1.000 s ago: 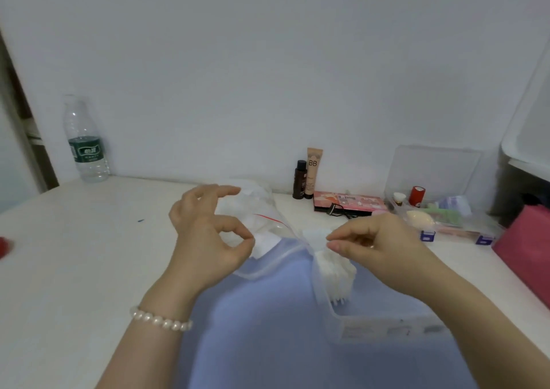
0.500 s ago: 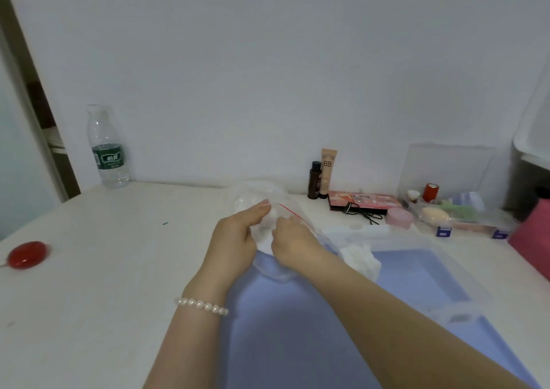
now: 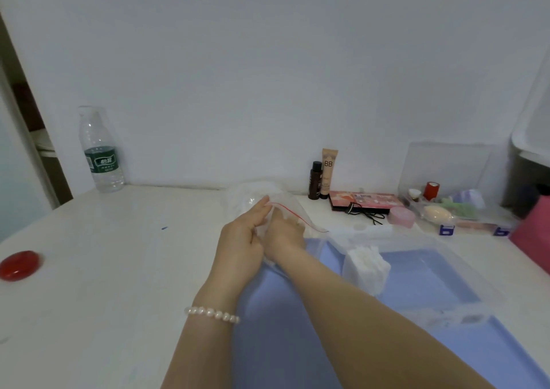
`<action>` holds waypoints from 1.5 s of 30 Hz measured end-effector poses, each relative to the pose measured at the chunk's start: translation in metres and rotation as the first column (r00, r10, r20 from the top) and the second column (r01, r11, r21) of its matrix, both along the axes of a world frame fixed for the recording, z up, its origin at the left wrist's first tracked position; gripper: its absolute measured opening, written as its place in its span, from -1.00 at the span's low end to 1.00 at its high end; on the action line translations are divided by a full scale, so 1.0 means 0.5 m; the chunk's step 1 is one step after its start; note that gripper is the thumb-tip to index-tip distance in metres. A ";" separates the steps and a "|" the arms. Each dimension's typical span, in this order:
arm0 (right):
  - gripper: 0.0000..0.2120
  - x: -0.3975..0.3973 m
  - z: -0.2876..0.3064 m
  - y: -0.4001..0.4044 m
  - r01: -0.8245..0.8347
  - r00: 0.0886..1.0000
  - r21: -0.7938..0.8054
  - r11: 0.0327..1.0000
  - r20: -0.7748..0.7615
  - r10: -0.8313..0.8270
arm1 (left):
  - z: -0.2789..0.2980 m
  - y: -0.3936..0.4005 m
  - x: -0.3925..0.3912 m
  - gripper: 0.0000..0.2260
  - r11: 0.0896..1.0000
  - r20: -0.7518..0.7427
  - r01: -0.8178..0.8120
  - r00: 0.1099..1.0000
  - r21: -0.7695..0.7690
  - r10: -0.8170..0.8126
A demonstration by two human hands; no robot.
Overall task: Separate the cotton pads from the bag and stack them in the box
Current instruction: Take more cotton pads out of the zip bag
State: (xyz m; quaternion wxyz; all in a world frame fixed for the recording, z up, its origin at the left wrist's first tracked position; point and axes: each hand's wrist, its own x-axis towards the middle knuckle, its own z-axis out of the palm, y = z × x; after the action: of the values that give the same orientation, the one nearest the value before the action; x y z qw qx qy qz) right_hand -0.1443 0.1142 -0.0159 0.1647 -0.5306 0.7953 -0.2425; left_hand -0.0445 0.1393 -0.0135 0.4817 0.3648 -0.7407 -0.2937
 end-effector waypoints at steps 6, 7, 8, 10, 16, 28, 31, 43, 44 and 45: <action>-0.84 0.005 -0.016 -0.001 0.048 0.991 -0.152 0.987 0.130 -0.029 | -0.002 0.008 -0.011 -0.40 0.999 -0.016 0.036 0.999 0.023 -0.035; -0.83 0.006 -0.015 -0.005 0.067 0.983 -0.149 0.987 0.180 -0.040 | -0.002 0.009 -0.012 -0.41 0.999 -0.020 0.040 0.999 0.031 -0.040; -0.83 0.006 -0.011 -0.005 0.085 0.974 -0.150 0.985 0.222 -0.051 | -0.001 0.010 -0.013 -0.42 0.999 -0.020 0.042 0.999 0.033 -0.042; -0.80 -0.001 -0.003 0.002 0.118 0.950 -0.139 0.983 0.304 -0.071 | 0.000 0.011 -0.013 -0.42 0.999 -0.014 0.042 0.999 0.026 -0.041; -0.78 -0.011 0.013 0.019 0.168 0.906 -0.104 0.980 0.408 -0.112 | 0.001 0.013 -0.016 -0.41 0.999 -0.018 0.035 0.999 0.040 -0.034; -0.81 -0.003 0.017 0.023 0.429 0.492 -0.010 0.903 0.841 -0.224 | 0.005 0.019 -0.016 -0.43 0.995 -0.041 0.022 0.999 0.094 -0.018; -0.84 -0.002 0.029 0.043 0.408 0.603 -0.114 0.906 0.778 -0.174 | 0.004 0.015 -0.013 -0.44 0.997 -0.020 -0.008 1.000 0.081 0.010; -0.73 -0.066 0.012 0.157 0.102 0.981 -0.429 0.898 0.195 -0.018 | 0.010 0.031 -0.026 -0.45 0.992 0.153 -0.024 0.987 -0.123 0.043; -0.72 -0.073 0.013 0.159 0.140 0.968 -0.419 0.897 0.250 -0.035 | 0.009 0.031 -0.026 -0.46 0.993 0.159 -0.022 0.986 -0.117 0.040; -0.72 -0.079 0.013 0.162 0.175 0.952 -0.408 0.896 0.303 -0.048 | 0.010 0.032 -0.027 -0.46 0.994 0.166 -0.021 0.985 -0.112 0.039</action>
State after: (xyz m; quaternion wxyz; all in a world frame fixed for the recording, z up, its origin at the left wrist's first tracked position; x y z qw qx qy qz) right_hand -0.1836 0.1951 -0.0094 0.1417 -0.4662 0.7194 -0.4949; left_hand -0.0578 0.1552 -0.0087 0.4413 0.3724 -0.7880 -0.2136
